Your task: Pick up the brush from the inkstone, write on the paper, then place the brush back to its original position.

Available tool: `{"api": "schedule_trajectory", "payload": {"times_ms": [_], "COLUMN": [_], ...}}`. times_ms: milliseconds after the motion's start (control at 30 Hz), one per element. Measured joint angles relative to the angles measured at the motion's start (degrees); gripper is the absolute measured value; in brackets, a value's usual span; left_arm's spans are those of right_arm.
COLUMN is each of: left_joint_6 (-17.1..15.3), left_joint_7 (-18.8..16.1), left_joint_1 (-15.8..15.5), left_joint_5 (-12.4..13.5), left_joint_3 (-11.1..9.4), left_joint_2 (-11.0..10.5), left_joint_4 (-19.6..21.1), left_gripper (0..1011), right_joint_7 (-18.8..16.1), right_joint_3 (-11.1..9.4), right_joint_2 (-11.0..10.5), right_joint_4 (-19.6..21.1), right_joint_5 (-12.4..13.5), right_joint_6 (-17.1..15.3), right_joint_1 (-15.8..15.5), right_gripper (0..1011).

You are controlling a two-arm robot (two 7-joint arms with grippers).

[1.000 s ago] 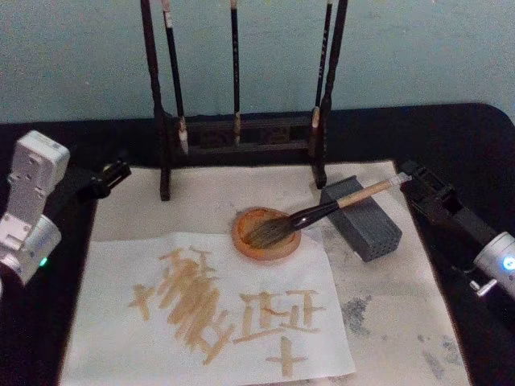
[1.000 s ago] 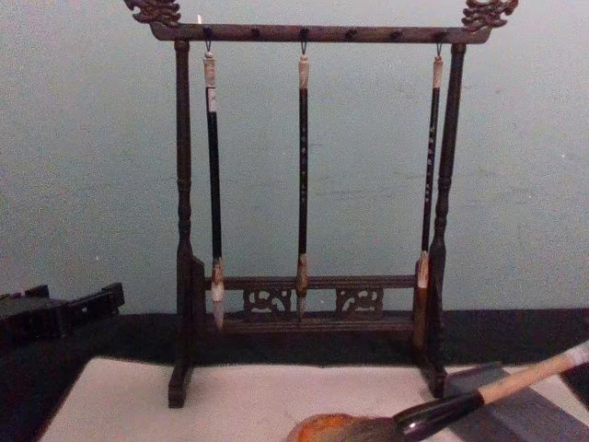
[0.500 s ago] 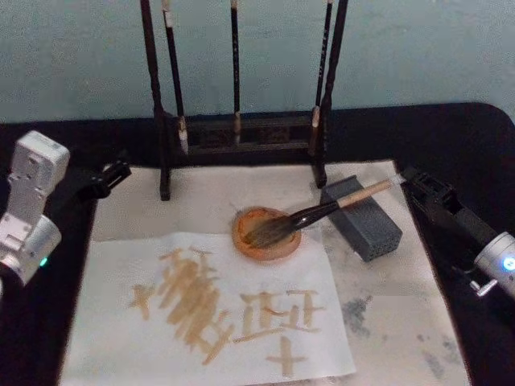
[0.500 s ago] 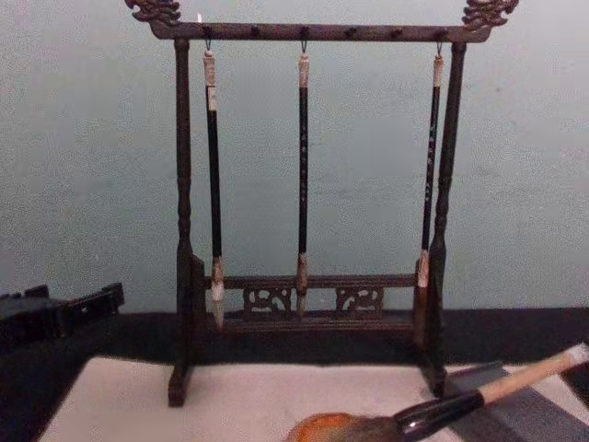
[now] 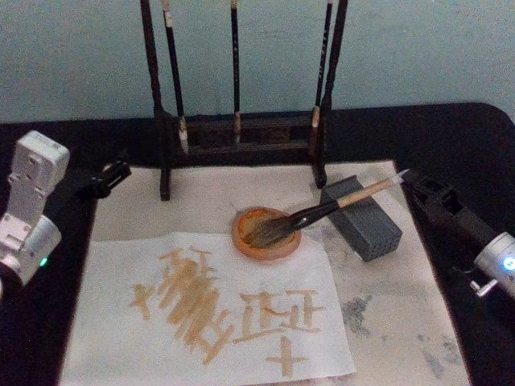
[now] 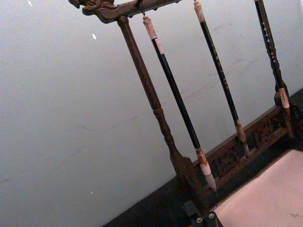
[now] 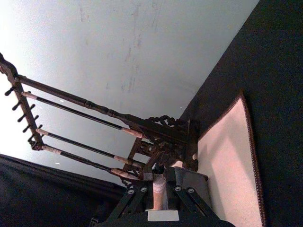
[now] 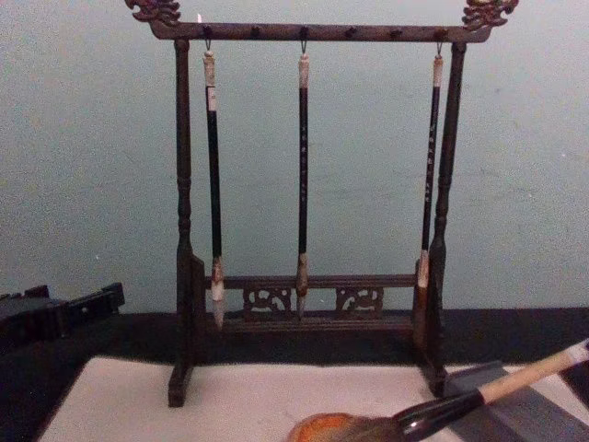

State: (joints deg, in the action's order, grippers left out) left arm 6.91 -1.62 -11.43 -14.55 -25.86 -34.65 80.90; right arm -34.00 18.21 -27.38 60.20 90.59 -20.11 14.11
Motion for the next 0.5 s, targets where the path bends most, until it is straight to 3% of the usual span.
{"api": "schedule_trajectory", "payload": {"times_ms": [500], "left_joint_6": [0.0], "left_joint_7": [0.0], "left_joint_1": [0.0], "left_joint_5": [0.0], "left_joint_3": [0.0], "left_joint_2": [0.0], "left_joint_4": [0.0], "left_gripper": [1002], "right_joint_7": [0.0], "right_joint_3": [0.0], "right_joint_2": [0.0], "right_joint_4": [0.0], "right_joint_5": [0.0], "right_joint_6": [0.0], "right_joint_1": [0.0], "right_gripper": [158]}}
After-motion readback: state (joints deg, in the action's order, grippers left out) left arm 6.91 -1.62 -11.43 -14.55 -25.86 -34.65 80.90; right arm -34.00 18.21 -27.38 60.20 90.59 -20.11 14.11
